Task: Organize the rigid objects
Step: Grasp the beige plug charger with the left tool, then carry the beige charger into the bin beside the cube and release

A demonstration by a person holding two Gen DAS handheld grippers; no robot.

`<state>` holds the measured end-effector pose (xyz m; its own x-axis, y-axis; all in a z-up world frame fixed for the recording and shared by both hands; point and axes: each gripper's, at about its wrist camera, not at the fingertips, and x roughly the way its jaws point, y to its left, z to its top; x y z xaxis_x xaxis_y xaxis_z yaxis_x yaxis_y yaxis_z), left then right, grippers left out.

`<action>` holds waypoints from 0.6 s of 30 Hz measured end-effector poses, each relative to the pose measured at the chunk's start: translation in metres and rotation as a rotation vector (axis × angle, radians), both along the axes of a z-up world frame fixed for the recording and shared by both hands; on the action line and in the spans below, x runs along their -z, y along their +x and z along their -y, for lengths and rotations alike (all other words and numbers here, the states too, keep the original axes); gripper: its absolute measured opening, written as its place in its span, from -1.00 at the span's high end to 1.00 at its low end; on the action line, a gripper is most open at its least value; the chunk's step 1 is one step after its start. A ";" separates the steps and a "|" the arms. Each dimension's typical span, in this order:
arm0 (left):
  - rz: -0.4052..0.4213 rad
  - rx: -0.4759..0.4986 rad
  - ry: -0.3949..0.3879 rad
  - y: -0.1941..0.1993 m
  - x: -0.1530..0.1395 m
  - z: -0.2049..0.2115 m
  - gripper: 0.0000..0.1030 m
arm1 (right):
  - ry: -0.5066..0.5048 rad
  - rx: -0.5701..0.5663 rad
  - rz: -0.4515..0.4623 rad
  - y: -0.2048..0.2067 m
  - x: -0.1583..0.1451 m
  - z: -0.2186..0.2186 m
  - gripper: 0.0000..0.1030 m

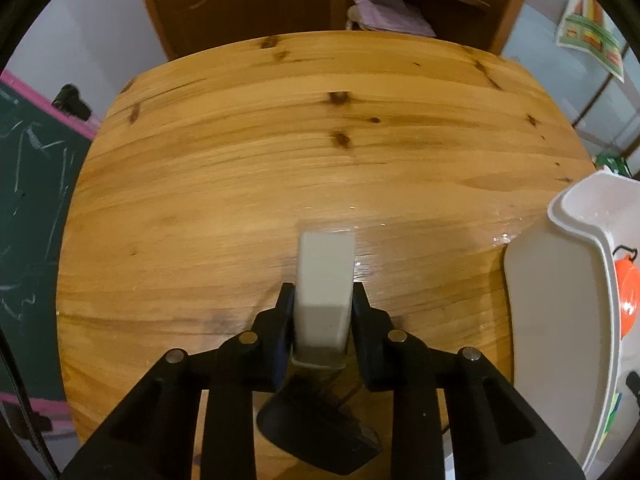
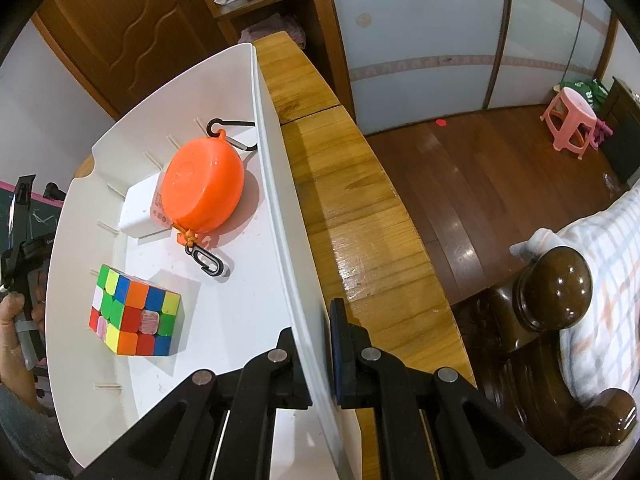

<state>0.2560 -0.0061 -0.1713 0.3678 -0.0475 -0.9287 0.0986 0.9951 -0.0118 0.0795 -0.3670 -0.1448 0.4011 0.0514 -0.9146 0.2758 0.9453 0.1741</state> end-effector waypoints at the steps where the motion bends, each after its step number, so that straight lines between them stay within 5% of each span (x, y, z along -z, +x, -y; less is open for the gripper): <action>1: 0.006 -0.009 -0.003 -0.002 -0.003 -0.002 0.44 | 0.001 0.001 0.001 0.000 0.000 0.000 0.88; 9: 0.102 0.003 -0.002 -0.029 -0.056 -0.004 0.44 | 0.012 0.011 0.007 -0.001 0.002 0.003 0.88; 18: 0.217 0.125 -0.077 -0.092 -0.128 0.025 0.44 | 0.031 0.018 0.024 -0.004 0.004 0.006 0.88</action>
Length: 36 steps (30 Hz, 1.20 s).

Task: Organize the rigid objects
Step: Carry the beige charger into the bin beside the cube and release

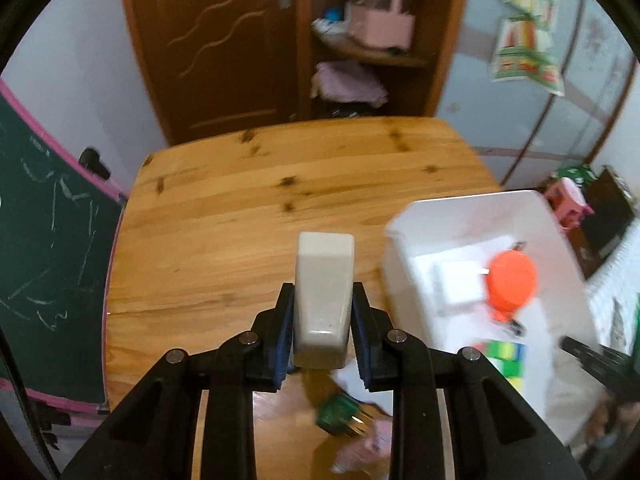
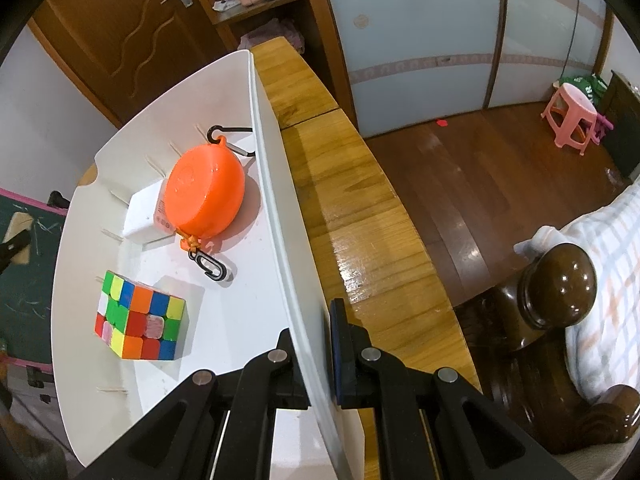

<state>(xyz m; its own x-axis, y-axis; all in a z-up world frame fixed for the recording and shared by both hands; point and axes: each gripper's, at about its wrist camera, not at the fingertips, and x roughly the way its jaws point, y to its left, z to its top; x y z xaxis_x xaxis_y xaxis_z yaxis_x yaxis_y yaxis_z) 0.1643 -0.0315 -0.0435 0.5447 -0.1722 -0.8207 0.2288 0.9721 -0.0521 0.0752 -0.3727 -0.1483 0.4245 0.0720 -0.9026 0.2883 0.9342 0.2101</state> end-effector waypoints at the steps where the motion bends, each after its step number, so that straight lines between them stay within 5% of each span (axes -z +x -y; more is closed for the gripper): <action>1: 0.008 0.020 -0.008 -0.007 -0.007 0.005 0.44 | 0.006 0.002 0.002 0.000 0.000 0.001 0.88; 11: 0.066 0.161 -0.059 -0.068 -0.049 0.048 0.44 | 0.002 0.006 0.016 -0.004 0.002 0.003 0.88; 21: 0.046 0.235 -0.063 -0.090 -0.054 0.086 0.44 | 0.025 0.010 0.010 -0.002 0.000 0.004 0.88; 36: -0.128 0.343 0.001 -0.095 0.005 0.150 0.44 | 0.104 -0.029 -0.023 0.003 0.003 0.013 0.83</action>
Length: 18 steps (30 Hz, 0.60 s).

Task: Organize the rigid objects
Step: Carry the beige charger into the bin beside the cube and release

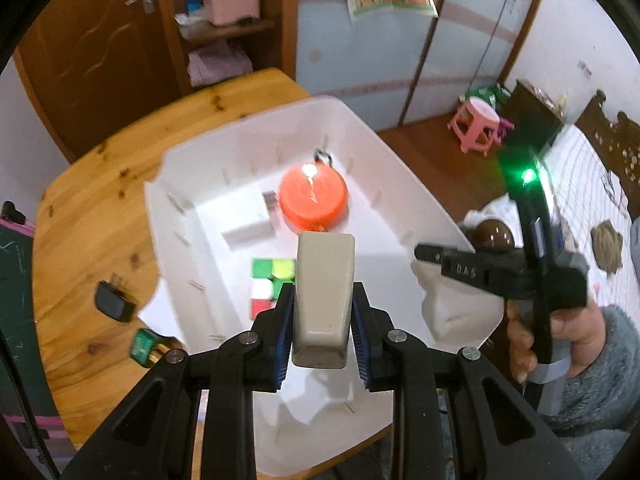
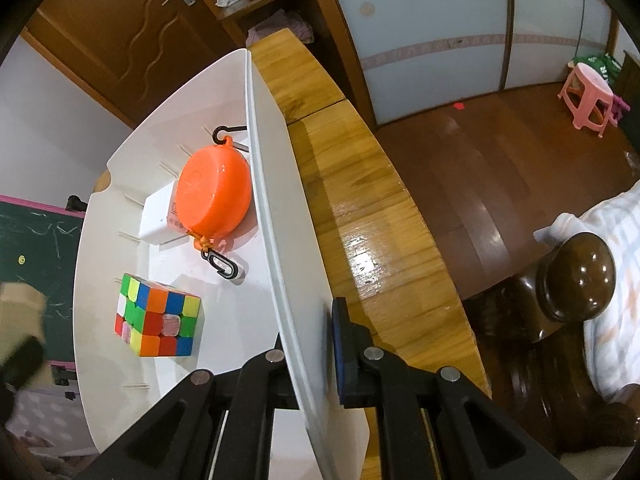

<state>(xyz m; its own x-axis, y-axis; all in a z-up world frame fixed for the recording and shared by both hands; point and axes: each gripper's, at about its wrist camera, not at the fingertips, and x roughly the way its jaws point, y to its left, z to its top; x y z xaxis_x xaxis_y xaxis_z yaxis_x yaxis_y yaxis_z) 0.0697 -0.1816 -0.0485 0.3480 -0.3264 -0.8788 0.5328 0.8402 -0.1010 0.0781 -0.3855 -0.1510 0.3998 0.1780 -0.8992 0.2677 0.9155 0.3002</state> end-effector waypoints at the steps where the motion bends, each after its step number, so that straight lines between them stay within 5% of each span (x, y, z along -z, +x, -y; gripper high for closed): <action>1: -0.014 0.010 0.006 -0.001 0.004 0.004 0.44 | 0.003 0.001 0.002 -0.001 0.000 0.000 0.83; 18: -0.125 0.126 0.121 -0.005 0.061 0.055 0.44 | -0.012 -0.006 0.018 -0.003 0.003 -0.001 0.82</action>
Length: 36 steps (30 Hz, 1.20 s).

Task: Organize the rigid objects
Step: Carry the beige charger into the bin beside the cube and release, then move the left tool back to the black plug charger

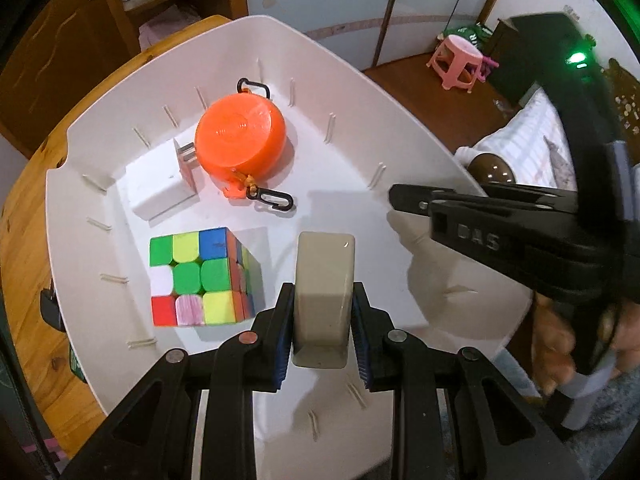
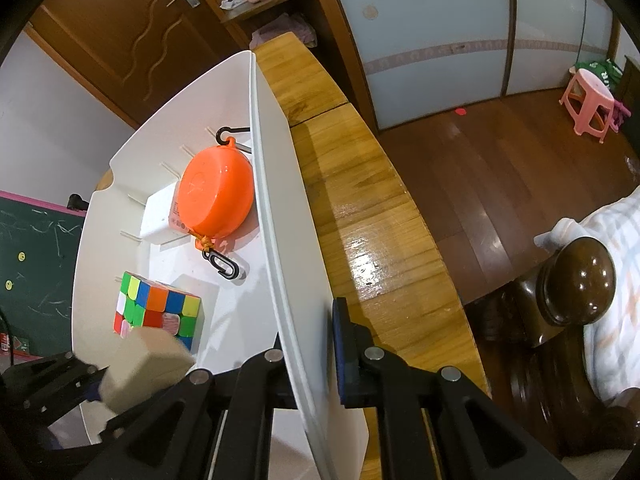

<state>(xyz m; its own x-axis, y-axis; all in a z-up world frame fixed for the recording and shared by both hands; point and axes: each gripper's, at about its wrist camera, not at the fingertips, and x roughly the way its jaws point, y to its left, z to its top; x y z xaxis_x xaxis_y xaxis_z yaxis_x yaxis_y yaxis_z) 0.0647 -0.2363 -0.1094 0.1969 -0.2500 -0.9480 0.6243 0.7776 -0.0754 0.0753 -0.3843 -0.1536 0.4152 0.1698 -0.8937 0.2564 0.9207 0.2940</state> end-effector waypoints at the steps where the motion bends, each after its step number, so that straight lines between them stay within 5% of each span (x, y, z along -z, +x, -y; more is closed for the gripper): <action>1: -0.003 -0.001 0.007 0.001 0.003 0.001 0.44 | 0.000 0.000 0.000 0.000 0.000 0.000 0.82; 8: -0.028 -0.031 0.054 0.007 0.020 0.004 0.41 | -0.005 -0.002 -0.004 0.001 0.002 -0.001 0.82; 12: -0.039 -0.063 0.046 0.011 0.022 0.002 -0.02 | 0.000 0.000 -0.007 0.002 0.002 0.001 0.82; 16: -0.007 -0.057 0.033 0.007 0.015 0.001 -0.14 | -0.003 0.000 -0.008 0.003 0.001 0.000 0.82; 20: 0.036 -0.044 0.036 0.000 0.008 0.000 -0.50 | -0.005 0.001 -0.011 0.003 0.000 -0.001 0.82; 36: 0.176 -0.053 -0.016 -0.014 -0.042 -0.038 -0.50 | -0.014 0.009 -0.024 0.003 -0.001 -0.003 0.83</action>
<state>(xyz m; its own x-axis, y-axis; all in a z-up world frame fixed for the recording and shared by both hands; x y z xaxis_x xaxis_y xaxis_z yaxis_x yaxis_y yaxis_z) 0.0508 -0.1983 -0.0674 0.3726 -0.2499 -0.8937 0.5870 0.8094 0.0184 0.0788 -0.3811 -0.1523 0.3948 0.1533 -0.9059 0.2713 0.9226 0.2743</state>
